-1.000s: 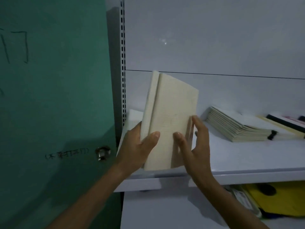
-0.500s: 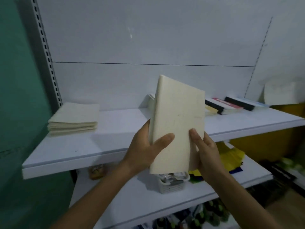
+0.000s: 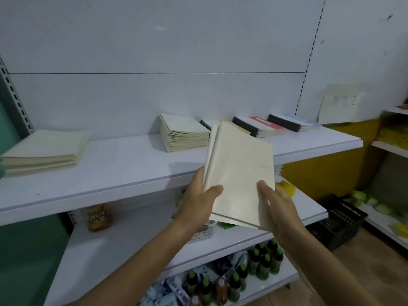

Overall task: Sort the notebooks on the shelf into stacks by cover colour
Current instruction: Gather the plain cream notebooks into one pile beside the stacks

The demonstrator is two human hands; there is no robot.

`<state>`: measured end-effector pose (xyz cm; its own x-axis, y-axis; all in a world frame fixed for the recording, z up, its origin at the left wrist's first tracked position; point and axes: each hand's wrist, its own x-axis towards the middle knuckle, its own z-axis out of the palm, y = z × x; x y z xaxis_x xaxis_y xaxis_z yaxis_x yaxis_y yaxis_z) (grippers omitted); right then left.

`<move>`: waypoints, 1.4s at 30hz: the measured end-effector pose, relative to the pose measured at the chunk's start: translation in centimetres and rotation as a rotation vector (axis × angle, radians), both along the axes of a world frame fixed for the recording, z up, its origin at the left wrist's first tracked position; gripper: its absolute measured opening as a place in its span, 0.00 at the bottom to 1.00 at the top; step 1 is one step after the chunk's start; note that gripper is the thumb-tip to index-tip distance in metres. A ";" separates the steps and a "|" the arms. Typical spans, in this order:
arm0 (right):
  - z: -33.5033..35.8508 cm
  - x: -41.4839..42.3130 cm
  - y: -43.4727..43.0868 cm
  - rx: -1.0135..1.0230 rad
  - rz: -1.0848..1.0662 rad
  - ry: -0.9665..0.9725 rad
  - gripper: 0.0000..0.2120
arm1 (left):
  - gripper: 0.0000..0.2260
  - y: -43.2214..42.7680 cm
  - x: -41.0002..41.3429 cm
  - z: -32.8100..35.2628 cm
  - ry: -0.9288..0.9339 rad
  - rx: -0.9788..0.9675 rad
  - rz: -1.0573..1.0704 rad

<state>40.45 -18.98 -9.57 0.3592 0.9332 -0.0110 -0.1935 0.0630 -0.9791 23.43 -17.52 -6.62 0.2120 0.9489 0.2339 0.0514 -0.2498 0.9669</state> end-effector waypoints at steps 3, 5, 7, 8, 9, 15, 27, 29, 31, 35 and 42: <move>0.0 0.6 1.2 -0.003 0.011 -0.033 0.10 | 0.12 1.3 0.8 0.2 0.003 -0.008 0.037; -0.1 0.9 2.1 0.004 -0.004 -0.040 0.10 | 0.11 2.5 1.3 0.1 0.031 0.000 0.030; -0.3 1.5 3.2 0.015 -0.027 -0.056 0.11 | 0.10 3.6 1.8 -0.1 0.073 0.017 0.009; -0.3 1.8 3.9 0.019 -0.035 -0.065 0.12 | 0.11 4.3 2.1 -0.1 0.092 0.025 -0.001; -0.3 2.2 4.6 0.023 -0.042 -0.078 0.12 | 0.11 5.2 2.3 -0.1 0.106 0.034 -0.008; 1.5 3.6 11.1 0.072 -0.052 -0.147 0.14 | 0.15 11.9 3.0 1.4 0.178 0.105 -0.039; 8.3 -1.2 29.0 0.045 0.171 -0.318 0.10 | 0.35 25.4 -2.5 6.7 0.487 0.155 0.233; 8.5 -2.8 31.6 0.016 0.204 -0.381 0.11 | 0.35 27.3 -3.9 6.8 0.554 0.132 0.278; 8.5 -4.0 33.6 0.003 0.216 -0.478 0.14 | 0.33 29.0 -4.8 6.5 0.541 0.088 0.280; 7.7 -4.5 36.2 -0.033 0.255 -0.738 0.20 | 0.29 31.4 -6.0 4.6 0.507 -0.028 0.288; 5.9 -5.1 37.7 -0.128 0.468 -0.539 0.18 | 0.13 31.4 -5.6 2.7 0.040 0.060 0.386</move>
<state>35.32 18.73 -3.71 -0.0908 0.9938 -0.0648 0.3399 -0.0302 -0.9400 17.82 13.84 -3.94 -0.1479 0.9456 0.2897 0.1902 -0.2602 0.9466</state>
